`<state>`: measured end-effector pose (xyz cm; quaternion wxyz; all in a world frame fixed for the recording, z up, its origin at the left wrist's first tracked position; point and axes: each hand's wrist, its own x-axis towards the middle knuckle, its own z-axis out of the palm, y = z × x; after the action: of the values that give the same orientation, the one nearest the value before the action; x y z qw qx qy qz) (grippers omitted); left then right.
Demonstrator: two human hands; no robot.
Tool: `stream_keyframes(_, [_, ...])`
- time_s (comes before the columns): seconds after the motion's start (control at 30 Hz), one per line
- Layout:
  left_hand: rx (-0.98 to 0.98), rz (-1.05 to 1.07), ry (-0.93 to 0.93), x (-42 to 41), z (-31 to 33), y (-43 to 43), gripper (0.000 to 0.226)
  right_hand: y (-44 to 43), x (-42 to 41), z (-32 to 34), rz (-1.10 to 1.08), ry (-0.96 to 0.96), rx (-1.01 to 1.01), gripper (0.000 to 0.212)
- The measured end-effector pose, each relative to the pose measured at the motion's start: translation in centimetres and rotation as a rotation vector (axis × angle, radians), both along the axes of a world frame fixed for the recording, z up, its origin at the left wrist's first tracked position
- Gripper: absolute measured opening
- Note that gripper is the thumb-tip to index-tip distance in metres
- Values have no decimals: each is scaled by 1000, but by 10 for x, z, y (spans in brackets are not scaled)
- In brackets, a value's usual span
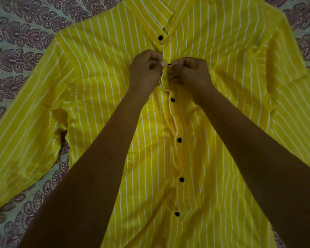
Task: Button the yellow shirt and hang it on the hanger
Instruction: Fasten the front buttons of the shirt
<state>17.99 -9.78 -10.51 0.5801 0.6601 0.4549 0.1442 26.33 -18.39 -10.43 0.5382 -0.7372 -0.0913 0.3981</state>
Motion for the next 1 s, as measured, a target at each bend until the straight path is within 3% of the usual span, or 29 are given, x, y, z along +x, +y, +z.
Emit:
stream_keyframes(0.07, [146,-47,-14,-5,-3,-2,5,0,4,8,55,68,3,18])
stream_keyframes(0.2, [473,-143,-33,-10,-3,-8,15,-3,10,19,112,176,-8,18])
stream_keyframes(0.33, [548,-124,-22,-6,-2,-9,16,-3,10,18,87,159,-18,19])
stream_keyframes(0.4, [510,-99,16,-4,-5,-3,13,-2,9,12,102,7,-70,19])
stream_keyframes(0.5, [475,-44,25,-3,-5,11,9,2,15,7,114,-416,-112,11])
stream_keyframes(0.57, [528,-25,3,4,2,27,10,9,23,13,121,-630,-60,17])
stream_keyframes(0.7, [664,-147,49,32,18,67,30,40,48,24,270,-901,-41,39])
stream_keyframes(0.9, [803,-656,446,70,23,107,61,89,79,24,825,-1071,-433,74])
stream_keyframes(0.93, [848,-682,512,74,23,110,61,95,82,21,864,-1132,-486,77])
stream_keyframes(1.0, [969,-649,582,78,25,114,50,100,85,20,854,-1266,-514,63])
